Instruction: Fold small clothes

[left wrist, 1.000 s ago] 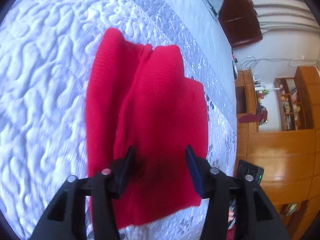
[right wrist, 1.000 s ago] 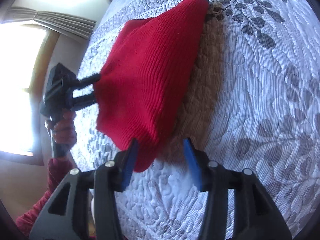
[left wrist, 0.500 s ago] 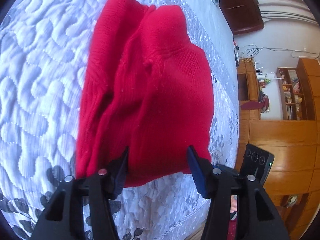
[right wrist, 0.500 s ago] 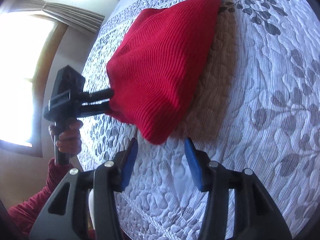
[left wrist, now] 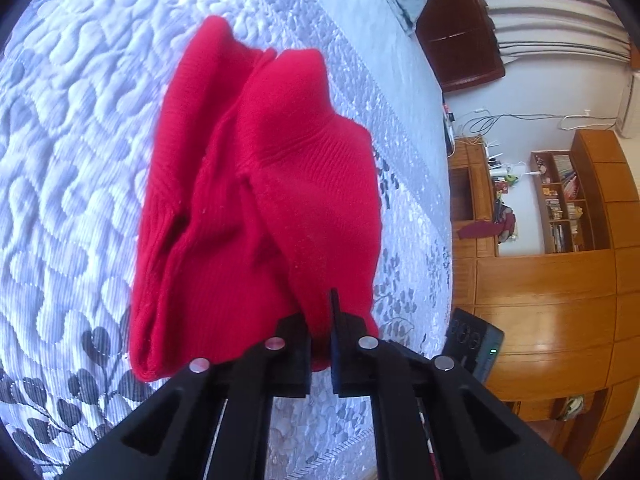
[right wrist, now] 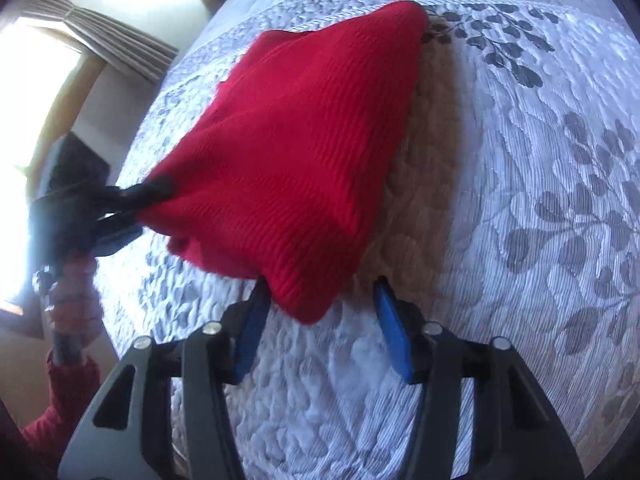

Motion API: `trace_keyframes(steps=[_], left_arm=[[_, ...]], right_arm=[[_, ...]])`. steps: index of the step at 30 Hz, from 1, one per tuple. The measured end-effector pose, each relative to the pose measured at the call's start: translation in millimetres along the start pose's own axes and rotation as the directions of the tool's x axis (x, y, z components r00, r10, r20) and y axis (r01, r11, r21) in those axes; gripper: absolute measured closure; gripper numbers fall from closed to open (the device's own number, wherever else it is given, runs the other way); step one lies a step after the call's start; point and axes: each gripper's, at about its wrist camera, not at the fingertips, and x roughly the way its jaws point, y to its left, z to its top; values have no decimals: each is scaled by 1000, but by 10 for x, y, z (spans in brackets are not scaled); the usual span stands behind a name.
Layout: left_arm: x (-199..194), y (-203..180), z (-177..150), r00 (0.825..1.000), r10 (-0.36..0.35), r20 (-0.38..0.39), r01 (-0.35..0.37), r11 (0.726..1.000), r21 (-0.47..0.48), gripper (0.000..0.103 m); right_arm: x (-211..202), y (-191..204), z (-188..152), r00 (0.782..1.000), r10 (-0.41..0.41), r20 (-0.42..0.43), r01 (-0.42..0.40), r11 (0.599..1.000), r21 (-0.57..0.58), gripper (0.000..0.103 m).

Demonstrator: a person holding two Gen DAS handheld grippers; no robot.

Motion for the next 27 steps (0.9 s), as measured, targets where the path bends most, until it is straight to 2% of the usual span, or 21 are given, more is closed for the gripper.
trace_keyframes(steps=[1,3,5,9,11,15,16,19,20,21,22,23,25,27], left_arm=[[-4,-13,11,1000,0,5,0,1000,2,97],[6,6,28,1000,8,2,-8,1000,1,97],[37,24,30,1000,21,-5,-21,1000,9,97],[166,-52,-29,998,53,-30,-52,998,25,97],[222,-74,-71,994,101,-48,-98,993,61,96],[285,-76,-108,980,193,-42,-188,977,102,95],[280,-87,-128,979,200,-44,-194,975,108,94],[165,-181,-207,977,213,-30,-206,966,155,91],[70,-224,-230,971,241,0,-237,954,186,84],[3,-241,-229,965,261,22,-260,944,202,59],[-88,-243,-221,958,283,52,-288,936,204,44],[-171,-230,-214,953,289,84,-301,933,198,34],[-229,-164,-182,951,296,89,-307,933,187,34],[-202,-24,-154,951,305,61,-310,940,144,35]], right_arm=[[45,-3,9,1000,3,-14,-3,1000,8,68],[107,-46,-7,997,59,-41,-57,997,51,84],[96,-87,-18,997,61,-42,-58,996,70,91],[-134,-128,-58,999,38,-34,-36,998,54,94],[-264,-120,-89,999,-5,-35,6,1000,26,95],[-59,-238,-149,988,-76,-133,81,996,29,99],[-34,-276,-169,989,-38,-140,43,999,32,99],[-144,-322,-208,992,27,-121,-22,999,37,86],[-249,-337,-205,995,33,-97,-31,999,26,64],[-359,-363,-188,997,49,-68,-47,998,31,42],[-455,-388,-156,996,77,-39,-76,996,37,39],[-505,-397,-117,994,103,-25,-101,994,42,39],[-528,-433,10,987,161,-19,-160,985,72,39],[-437,-449,113,983,180,-35,-177,980,88,38]])
